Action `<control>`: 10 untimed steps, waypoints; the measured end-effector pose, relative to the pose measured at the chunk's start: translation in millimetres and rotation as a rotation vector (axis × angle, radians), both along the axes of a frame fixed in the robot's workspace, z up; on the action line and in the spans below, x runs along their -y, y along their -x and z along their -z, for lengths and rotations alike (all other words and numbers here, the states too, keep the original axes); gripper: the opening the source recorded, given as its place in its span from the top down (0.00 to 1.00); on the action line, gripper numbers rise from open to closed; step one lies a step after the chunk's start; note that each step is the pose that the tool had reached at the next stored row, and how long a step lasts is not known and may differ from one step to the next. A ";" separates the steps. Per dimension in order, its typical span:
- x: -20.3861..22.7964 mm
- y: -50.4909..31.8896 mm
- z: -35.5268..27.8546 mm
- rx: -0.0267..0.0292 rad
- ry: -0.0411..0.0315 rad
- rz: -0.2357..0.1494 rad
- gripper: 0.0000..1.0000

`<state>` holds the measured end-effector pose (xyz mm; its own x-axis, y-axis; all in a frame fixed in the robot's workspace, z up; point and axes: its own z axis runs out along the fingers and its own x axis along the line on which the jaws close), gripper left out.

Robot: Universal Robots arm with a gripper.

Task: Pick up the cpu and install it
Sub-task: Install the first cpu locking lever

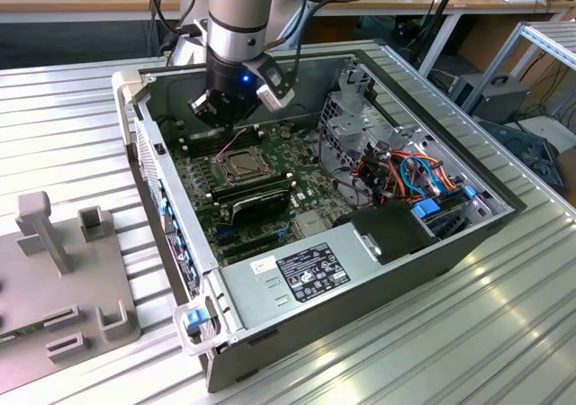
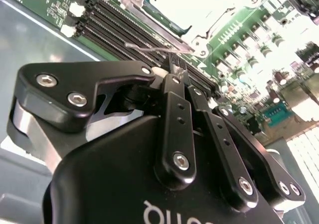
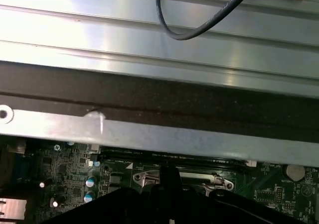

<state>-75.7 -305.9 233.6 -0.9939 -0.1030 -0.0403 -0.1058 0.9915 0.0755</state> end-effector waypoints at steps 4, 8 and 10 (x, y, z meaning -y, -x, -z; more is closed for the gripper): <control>-1.3 -3.0 3.6 0.0000 -0.0013 0.000 0.89; -2.2 -3.2 4.4 -0.0001 -0.0015 0.000 0.89; -2.3 -3.5 4.7 0.0000 -0.0017 0.000 0.89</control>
<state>-72.2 -303.6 229.0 -0.9939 -0.1027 -0.0405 -0.1056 0.9914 0.0772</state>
